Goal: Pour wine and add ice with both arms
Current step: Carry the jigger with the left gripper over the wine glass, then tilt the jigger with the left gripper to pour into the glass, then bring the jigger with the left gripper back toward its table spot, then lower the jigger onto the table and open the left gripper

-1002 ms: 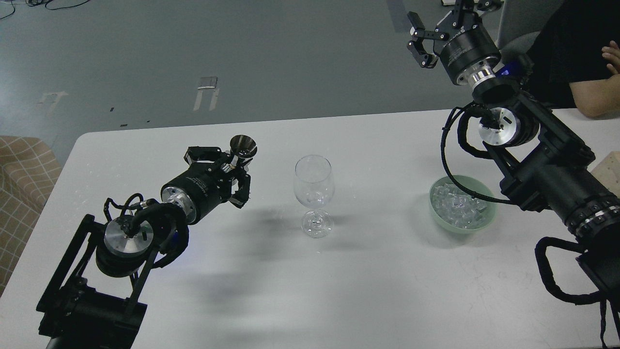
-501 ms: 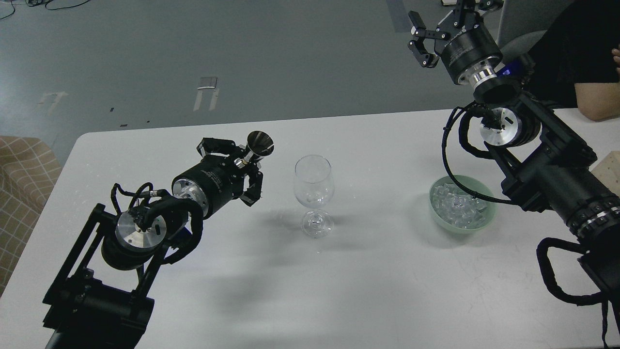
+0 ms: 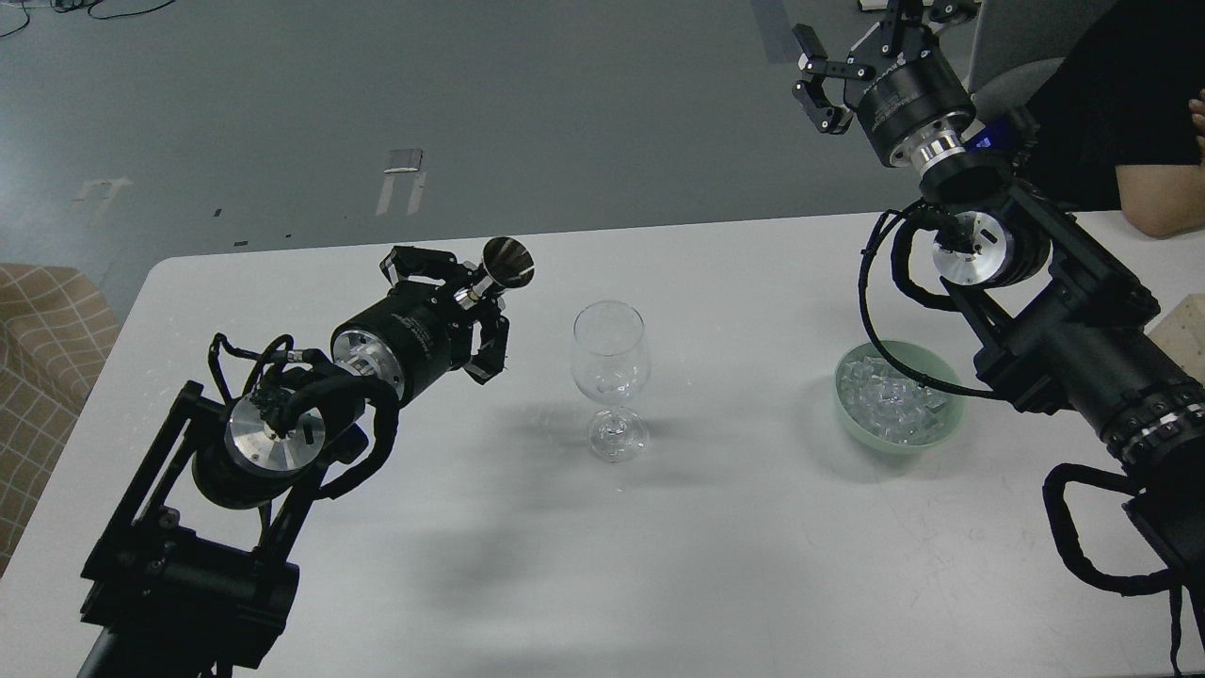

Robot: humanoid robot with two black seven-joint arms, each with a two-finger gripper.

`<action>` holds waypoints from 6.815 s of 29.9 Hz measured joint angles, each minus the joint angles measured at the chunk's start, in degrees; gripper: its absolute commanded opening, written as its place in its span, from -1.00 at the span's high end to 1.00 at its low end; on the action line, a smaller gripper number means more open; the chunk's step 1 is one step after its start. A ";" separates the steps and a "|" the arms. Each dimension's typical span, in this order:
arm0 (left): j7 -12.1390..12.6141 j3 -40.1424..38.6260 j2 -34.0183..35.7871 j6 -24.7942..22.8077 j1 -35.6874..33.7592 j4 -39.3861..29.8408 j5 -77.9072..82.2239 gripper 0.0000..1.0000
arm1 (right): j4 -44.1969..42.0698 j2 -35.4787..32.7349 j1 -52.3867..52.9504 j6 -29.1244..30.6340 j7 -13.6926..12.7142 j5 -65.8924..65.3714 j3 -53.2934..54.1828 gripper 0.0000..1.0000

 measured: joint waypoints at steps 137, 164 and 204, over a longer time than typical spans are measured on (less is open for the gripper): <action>0.00 18.66 5.80 -12.72 -5.85 0.24 44.32 1.00 | 0.17 0.18 -1.25 0.17 0.08 -0.03 0.08 -1.00; 0.00 -15.82 -2.53 -12.71 4.27 5.51 -3.88 0.82 | 0.11 0.19 -1.18 -0.09 0.08 -0.03 -0.04 -1.00; -13.39 -19.39 -3.09 -24.24 8.57 32.12 -10.89 0.28 | -0.18 1.63 -0.65 -1.17 -0.01 -0.21 -0.23 -1.00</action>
